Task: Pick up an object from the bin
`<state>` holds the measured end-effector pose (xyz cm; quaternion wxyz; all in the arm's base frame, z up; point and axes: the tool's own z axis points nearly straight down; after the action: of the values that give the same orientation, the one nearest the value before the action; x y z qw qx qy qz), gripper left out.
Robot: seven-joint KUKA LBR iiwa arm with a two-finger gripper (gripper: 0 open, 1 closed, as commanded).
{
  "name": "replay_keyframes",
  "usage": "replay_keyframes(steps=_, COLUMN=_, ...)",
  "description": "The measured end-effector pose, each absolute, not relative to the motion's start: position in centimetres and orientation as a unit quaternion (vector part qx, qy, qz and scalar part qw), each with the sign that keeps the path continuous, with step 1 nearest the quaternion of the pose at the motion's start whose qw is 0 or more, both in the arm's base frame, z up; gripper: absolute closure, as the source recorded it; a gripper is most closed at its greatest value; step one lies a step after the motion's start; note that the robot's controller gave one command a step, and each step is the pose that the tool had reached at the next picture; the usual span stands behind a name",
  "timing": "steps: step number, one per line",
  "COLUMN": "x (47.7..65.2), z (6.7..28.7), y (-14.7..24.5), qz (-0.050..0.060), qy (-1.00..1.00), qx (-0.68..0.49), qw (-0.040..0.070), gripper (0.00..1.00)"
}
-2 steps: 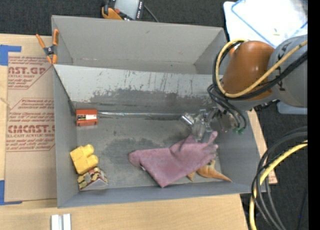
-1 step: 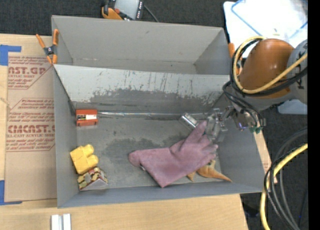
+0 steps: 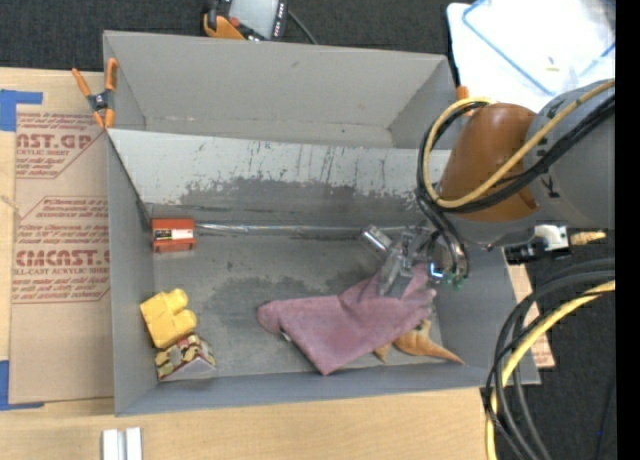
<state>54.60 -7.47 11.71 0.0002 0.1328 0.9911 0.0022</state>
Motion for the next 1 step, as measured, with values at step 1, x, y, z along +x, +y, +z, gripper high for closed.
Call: replay_keyframes(steps=1, x=54.98, z=14.15, y=-8.16, qz=0.002, qy=0.995, qx=0.101, qw=-0.003, gripper=1.00)
